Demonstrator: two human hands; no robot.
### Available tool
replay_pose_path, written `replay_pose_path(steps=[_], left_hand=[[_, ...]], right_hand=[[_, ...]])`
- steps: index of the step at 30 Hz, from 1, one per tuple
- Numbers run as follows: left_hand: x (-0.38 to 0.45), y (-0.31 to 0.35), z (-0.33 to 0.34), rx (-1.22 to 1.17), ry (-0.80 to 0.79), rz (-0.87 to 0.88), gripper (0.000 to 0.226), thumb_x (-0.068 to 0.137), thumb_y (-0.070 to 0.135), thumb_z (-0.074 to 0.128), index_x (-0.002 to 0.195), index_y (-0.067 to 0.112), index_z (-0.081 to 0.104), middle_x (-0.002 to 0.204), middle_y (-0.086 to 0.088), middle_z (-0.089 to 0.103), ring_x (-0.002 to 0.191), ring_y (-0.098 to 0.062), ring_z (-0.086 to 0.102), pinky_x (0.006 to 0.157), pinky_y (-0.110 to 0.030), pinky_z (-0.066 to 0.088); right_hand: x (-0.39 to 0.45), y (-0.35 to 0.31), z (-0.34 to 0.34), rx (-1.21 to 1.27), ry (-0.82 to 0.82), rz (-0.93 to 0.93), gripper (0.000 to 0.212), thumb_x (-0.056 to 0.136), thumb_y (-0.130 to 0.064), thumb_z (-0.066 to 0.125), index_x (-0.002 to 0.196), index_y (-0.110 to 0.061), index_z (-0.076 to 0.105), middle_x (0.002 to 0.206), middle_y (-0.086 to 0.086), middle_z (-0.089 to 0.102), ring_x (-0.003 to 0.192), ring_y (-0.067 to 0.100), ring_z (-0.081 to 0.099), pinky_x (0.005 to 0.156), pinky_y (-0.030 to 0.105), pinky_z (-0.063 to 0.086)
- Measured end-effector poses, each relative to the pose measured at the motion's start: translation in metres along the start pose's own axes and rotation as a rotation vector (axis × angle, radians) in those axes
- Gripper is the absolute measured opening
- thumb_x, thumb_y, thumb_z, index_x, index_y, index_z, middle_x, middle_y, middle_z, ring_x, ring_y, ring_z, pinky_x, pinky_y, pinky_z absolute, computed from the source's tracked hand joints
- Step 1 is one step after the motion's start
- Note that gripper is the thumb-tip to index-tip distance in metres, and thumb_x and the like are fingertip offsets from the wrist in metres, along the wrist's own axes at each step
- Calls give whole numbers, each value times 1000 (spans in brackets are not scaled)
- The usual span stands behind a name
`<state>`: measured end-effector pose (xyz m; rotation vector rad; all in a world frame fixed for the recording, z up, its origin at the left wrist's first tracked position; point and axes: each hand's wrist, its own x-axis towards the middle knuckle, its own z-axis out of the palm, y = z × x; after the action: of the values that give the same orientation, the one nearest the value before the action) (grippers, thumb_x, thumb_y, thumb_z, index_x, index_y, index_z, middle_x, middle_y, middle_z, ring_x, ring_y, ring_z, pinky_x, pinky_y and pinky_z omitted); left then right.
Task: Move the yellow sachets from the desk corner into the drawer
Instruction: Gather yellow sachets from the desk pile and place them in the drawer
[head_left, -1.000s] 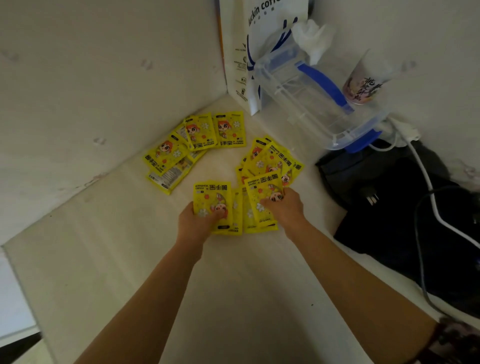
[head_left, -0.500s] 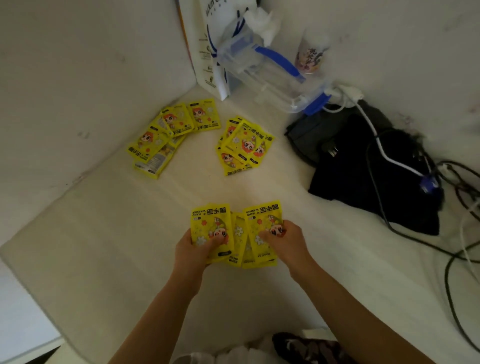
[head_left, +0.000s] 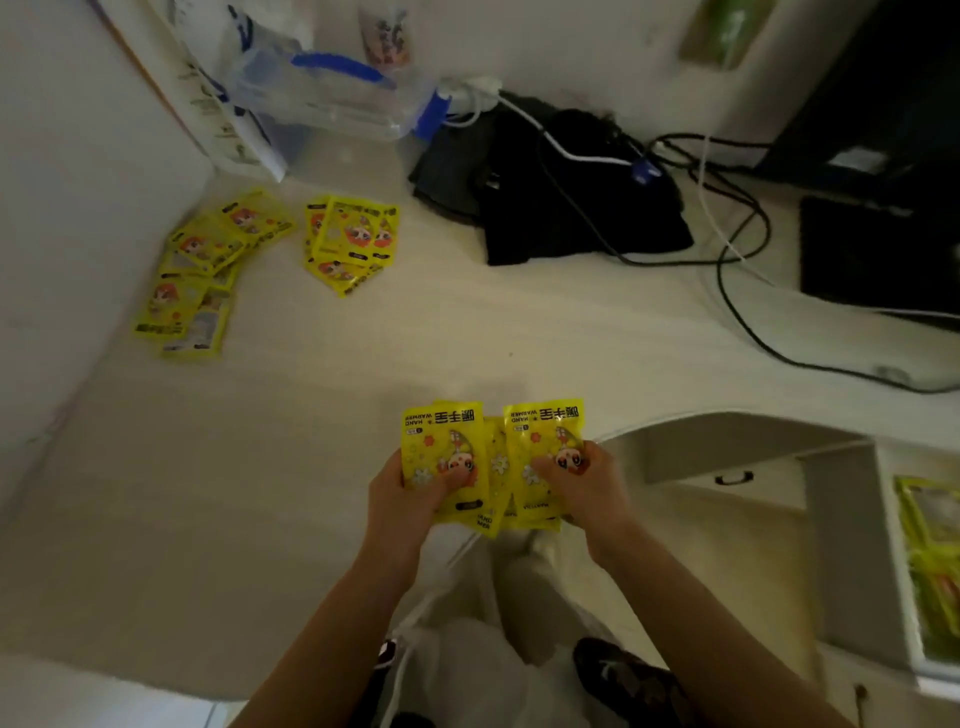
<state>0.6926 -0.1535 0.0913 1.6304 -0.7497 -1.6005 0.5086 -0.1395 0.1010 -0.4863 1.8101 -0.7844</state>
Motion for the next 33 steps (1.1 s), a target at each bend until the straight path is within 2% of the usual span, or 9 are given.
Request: replay_pose_path(steps=[3, 8, 13, 16, 19, 22, 25, 29, 33], left_hand=[[-15, -3, 19, 42, -87, 5, 29, 73, 6, 79, 100, 12, 71, 90, -9, 76, 83, -29, 73, 71, -43, 61], [-34, -20, 55, 128, -213, 6, 30, 72, 8, 80, 101, 13, 70, 92, -10, 76, 86, -30, 73, 78, -49, 59], [-58, -46, 97, 242, -369, -18, 35, 71, 18, 81, 104, 17, 69, 96, -6, 76, 90, -28, 73, 84, -52, 56], [-86, -68, 132, 294, -451, -30, 35, 72, 18, 80, 104, 17, 68, 96, -5, 76, 90, -26, 72, 85, -48, 56], [-120, -93, 168, 333, -498, -39, 35, 71, 16, 80, 104, 13, 68, 94, -6, 76, 91, -28, 72, 84, -44, 56], [-153, -124, 200, 380, -524, -51, 35, 73, 17, 80, 105, 14, 67, 96, -6, 76, 92, -25, 72, 88, -44, 55], [-185, -152, 233, 414, -536, -58, 34, 73, 18, 80, 104, 16, 67, 96, -5, 76, 93, -24, 71, 89, -44, 54], [-219, -178, 278, 436, -567, -40, 45, 62, 27, 83, 103, 15, 68, 96, -7, 76, 93, -28, 71, 88, -46, 55], [-238, -191, 321, 449, -606, -32, 36, 71, 14, 81, 105, 13, 67, 97, -8, 75, 91, -27, 72, 81, -40, 56]], right_hand=[[-21, 17, -27, 103, 63, 4, 16, 82, -12, 71, 95, -13, 62, 79, 2, 67, 65, 15, 65, 45, 19, 45], [-48, 53, -73, 222, 193, 33, 13, 82, -14, 70, 82, -22, 60, 83, 5, 69, 75, 24, 68, 61, 33, 55], [-80, 87, -127, 335, 286, 52, 15, 83, -8, 67, 78, -21, 61, 78, 3, 68, 68, 18, 65, 55, 27, 52], [-100, 119, -167, 396, 354, 77, 15, 83, -8, 67, 78, -21, 60, 77, 2, 67, 68, 18, 65, 56, 28, 53], [-120, 153, -207, 462, 405, 100, 16, 83, -8, 66, 79, -21, 58, 80, 4, 66, 72, 23, 65, 61, 33, 54], [-139, 185, -248, 501, 442, 98, 18, 84, -8, 67, 80, -22, 57, 81, 4, 66, 70, 19, 65, 58, 30, 54], [-154, 216, -292, 501, 478, 84, 20, 83, -8, 68, 81, -24, 56, 83, 3, 67, 70, 16, 65, 65, 34, 57], [-165, 247, -345, 522, 517, 112, 20, 84, -12, 69, 81, -25, 54, 82, -2, 65, 72, 15, 64, 66, 32, 56], [-165, 262, -386, 550, 558, 129, 19, 84, -12, 68, 81, -23, 54, 83, 1, 64, 73, 16, 63, 66, 33, 55]])
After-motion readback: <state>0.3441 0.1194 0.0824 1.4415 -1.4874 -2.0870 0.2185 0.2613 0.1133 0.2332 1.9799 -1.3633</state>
